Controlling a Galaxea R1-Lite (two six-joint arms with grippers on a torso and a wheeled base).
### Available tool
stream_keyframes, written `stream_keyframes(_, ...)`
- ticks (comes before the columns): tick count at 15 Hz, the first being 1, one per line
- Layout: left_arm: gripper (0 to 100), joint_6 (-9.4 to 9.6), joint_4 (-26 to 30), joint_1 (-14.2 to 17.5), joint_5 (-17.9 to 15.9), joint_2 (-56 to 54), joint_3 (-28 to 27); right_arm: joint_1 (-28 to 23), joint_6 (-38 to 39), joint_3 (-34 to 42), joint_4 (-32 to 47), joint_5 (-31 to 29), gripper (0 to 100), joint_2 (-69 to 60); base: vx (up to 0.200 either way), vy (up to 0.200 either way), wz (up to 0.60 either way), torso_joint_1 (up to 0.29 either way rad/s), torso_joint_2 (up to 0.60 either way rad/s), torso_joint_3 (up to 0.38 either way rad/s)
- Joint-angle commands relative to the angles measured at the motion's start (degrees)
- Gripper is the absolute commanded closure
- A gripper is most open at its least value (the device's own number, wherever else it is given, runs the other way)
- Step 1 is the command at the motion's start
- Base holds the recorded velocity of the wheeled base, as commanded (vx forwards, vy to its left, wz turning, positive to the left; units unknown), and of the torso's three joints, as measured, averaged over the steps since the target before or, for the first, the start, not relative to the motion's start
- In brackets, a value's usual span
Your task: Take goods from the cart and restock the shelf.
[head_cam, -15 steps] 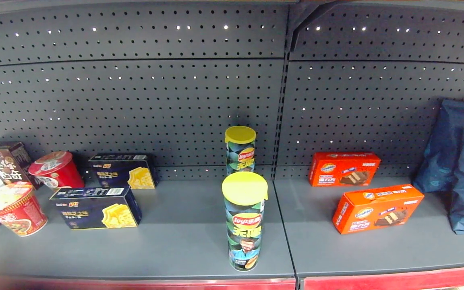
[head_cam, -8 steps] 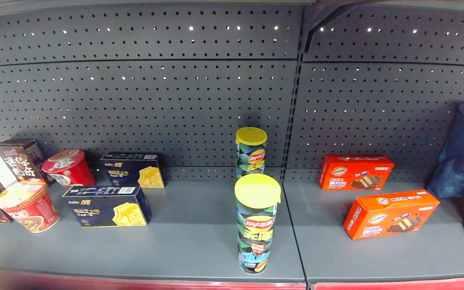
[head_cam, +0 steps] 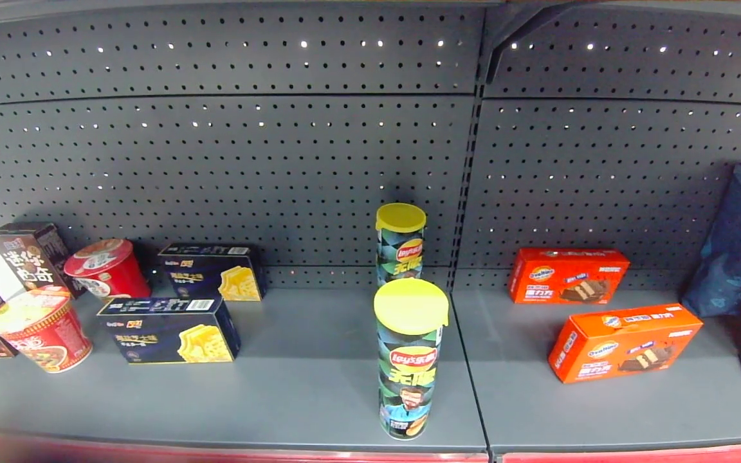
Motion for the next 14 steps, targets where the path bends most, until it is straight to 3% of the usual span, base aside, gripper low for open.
stream_keyframes(1,0,-0.02,0.0,0.0,0.0,0.0,0.0,0.0,0.0,0.0,0.0,0.0,0,0.0,0.0,0.0,0.0,0.0,0.0,0.0)
stream_keyframes(14,0,0.07,0.0,0.1,0.0,0.0,0.0,0.0,0.0,0.0,0.0,0.0,0,0.0,0.0,0.0,0.0,0.0,0.0,0.0)
